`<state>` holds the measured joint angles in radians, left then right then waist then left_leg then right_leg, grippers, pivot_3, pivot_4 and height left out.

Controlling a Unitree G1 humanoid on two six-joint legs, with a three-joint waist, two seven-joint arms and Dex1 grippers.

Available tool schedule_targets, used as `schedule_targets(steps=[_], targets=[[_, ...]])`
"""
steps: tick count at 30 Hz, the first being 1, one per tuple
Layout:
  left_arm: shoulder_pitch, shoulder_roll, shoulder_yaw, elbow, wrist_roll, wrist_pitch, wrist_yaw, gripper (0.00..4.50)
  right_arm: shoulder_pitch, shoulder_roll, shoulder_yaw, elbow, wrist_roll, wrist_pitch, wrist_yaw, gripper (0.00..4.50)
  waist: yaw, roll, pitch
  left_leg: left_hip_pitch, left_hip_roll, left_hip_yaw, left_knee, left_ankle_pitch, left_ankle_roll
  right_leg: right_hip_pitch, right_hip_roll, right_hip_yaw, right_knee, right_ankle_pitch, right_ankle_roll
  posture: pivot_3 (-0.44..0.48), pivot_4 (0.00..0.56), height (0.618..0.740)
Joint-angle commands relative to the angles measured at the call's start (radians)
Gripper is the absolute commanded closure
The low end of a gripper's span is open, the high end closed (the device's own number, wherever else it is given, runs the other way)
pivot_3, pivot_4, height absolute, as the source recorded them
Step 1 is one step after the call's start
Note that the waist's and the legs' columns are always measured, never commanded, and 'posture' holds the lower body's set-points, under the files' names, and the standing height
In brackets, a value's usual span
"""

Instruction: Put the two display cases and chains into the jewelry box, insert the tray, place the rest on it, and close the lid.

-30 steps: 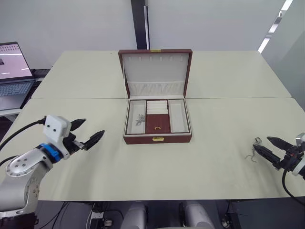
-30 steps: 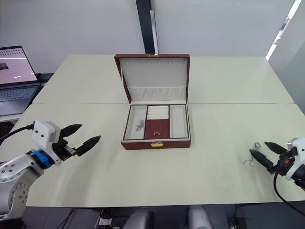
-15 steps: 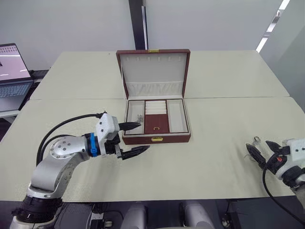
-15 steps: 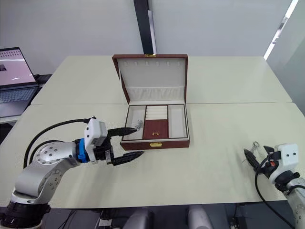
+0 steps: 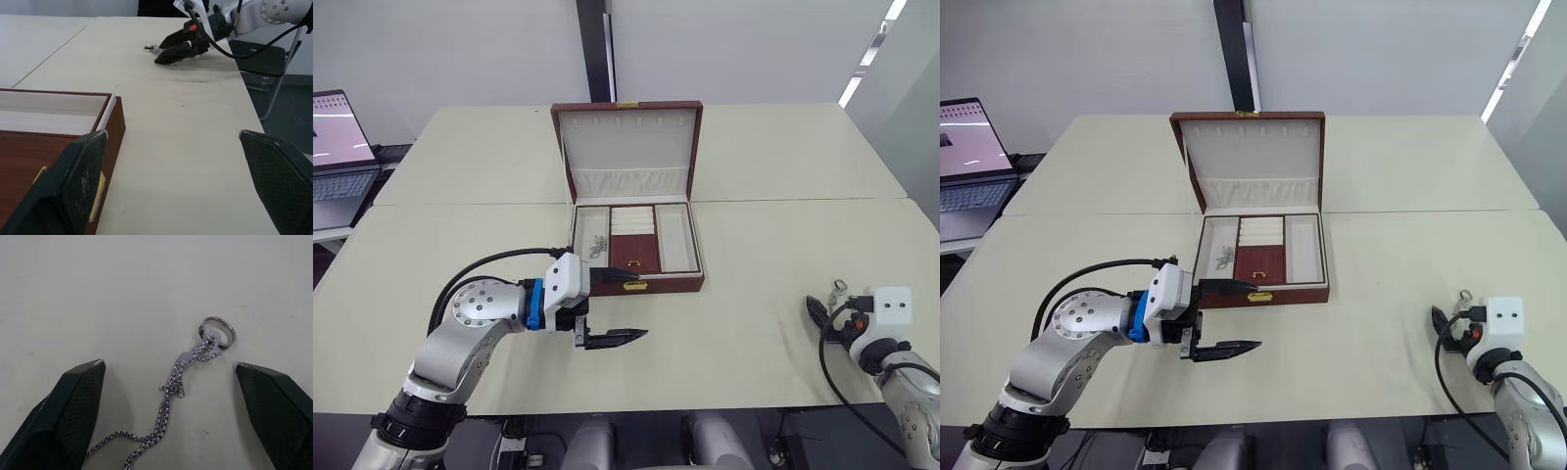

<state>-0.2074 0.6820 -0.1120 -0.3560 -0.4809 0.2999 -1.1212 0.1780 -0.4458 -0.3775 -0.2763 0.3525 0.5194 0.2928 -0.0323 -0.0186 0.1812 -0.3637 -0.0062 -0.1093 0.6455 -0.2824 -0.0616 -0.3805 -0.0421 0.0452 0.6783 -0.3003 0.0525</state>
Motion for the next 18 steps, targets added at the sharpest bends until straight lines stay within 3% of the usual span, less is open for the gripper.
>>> schedule_targets(steps=[1,3,6,11,18], targets=[[-0.015,-0.007,0.006,-0.051,-0.003,0.011,0.025,0.01,-0.014,0.009,0.0,0.022,-0.032,-0.002,-0.035,0.0,0.0,0.0,0.0,0.0,0.0,0.0,0.0,0.0,0.0,0.0,0.0,0.0,0.0,0.0,0.0,0.0,0.15,0.74],[-0.022,-0.006,0.005,-0.062,-0.008,0.025,0.037,0.01,-0.026,0.015,-0.004,0.033,-0.041,-0.003,-0.049,0.0,0.0,0.0,0.0,0.0,0.0,0.0,0.0,0.0,0.0,0.0,0.0,0.0,0.0,0.0,0.0,0.0,0.15,0.74],[-0.041,-0.007,0.008,-0.058,-0.013,0.045,0.047,0.0,-0.041,0.024,-0.025,0.045,-0.031,-0.001,-0.064,0.62,0.0,0.0,0.0,0.0,0.0,0.0,0.0,0.0,0.0,0.0,0.0,0.0,0.0,0.0,0.0,0.0,0.15,0.74],[-0.064,-0.016,0.009,-0.052,-0.018,0.066,0.062,0.0,-0.04,0.025,-0.038,0.055,-0.027,-0.014,-0.064,2.27,0.0,0.0,0.0,0.0,0.0,0.0,0.0,0.0,0.0,0.0,0.0,0.0,0.0,0.0,0.0,0.0,0.15,0.74],[-0.063,-0.022,0.014,-0.029,-0.014,0.057,0.058,0.0,-0.036,0.027,-0.042,0.055,-0.025,-0.026,-0.056,3.91,0.0,0.0,0.0,0.0,0.0,0.0,0.0,0.0,0.0,0.0,0.0,0.0,0.0,0.0,0.0,0.0,0.15,0.74]])
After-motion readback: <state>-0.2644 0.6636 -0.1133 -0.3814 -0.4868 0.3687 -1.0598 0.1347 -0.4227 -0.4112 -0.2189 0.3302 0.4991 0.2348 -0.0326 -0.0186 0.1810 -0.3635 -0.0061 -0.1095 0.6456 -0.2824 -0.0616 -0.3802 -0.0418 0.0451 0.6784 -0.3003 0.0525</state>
